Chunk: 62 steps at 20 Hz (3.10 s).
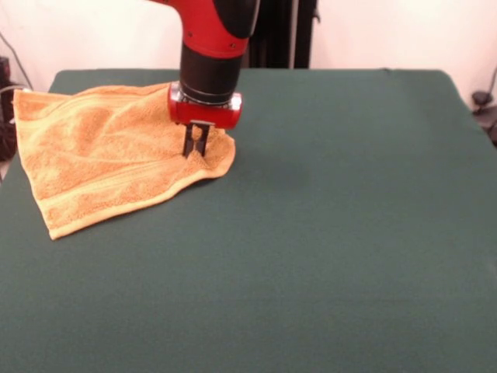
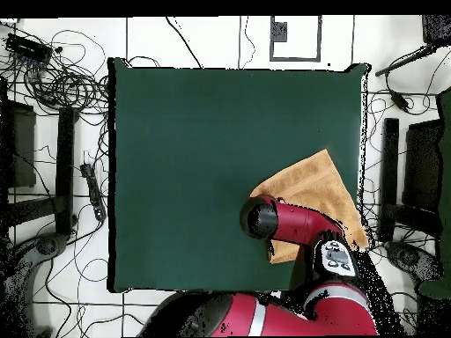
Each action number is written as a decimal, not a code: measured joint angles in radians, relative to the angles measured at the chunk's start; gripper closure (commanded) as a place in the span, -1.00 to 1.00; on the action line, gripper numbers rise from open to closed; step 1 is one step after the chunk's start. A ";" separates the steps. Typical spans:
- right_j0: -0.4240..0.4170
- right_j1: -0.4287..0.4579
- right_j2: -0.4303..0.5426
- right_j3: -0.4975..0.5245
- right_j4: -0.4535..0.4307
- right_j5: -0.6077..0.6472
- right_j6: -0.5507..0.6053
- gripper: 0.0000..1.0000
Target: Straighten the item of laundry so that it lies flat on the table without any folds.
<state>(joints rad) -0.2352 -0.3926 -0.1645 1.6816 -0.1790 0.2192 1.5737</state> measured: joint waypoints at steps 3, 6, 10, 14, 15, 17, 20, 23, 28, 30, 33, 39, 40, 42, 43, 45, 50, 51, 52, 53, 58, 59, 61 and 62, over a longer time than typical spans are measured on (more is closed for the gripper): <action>0.000 0.001 -0.001 0.000 0.007 0.001 0.000 1.00; 0.000 0.001 -0.001 0.000 0.008 0.001 0.000 1.00; 0.000 0.001 -0.001 0.000 0.008 0.001 0.000 1.00; 0.000 0.001 -0.001 0.000 0.008 0.001 0.000 1.00; 0.000 0.001 -0.001 0.000 0.008 0.001 0.000 1.00; 0.000 0.001 -0.001 0.000 0.008 0.001 0.000 1.00; 0.000 0.001 -0.001 0.000 0.008 0.001 0.000 1.00; 0.000 0.001 -0.001 0.000 0.008 0.001 0.000 1.00; 0.000 0.001 -0.001 0.000 0.008 0.001 0.000 1.00; 0.000 0.001 -0.001 0.000 0.008 0.001 0.000 1.00; 0.000 0.000 -0.005 -0.001 0.008 0.000 0.000 -1.00; 0.001 0.002 -0.026 -0.008 0.017 0.000 0.000 -1.00; 0.001 0.002 -0.026 -0.007 0.018 0.001 0.000 -1.00; 0.001 0.002 -0.026 -0.008 0.018 0.001 0.000 -1.00; 0.001 0.002 -0.026 -0.007 0.018 0.001 0.000 -1.00; 0.001 0.002 -0.026 -0.008 0.018 0.001 0.000 -1.00; 0.001 0.002 -0.026 -0.007 0.018 0.001 0.000 -1.00; 0.001 0.002 -0.026 -0.008 0.018 0.001 0.000 -1.00; 0.001 0.002 -0.026 -0.007 0.018 0.001 0.000 -1.00; 0.001 0.002 -0.026 -0.008 0.018 0.001 0.000 -1.00; 0.001 0.002 -0.026 -0.007 0.018 0.000 0.000 -1.00; 0.001 0.002 -0.026 -0.007 0.019 0.000 0.000 -1.00; 0.001 0.002 -0.026 -0.007 0.019 0.000 0.000 -1.00; 0.001 0.002 -0.026 -0.007 0.018 -0.001 0.000 -1.00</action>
<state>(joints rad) -0.2341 -0.3902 -0.1905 1.6748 -0.1607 0.2178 1.5737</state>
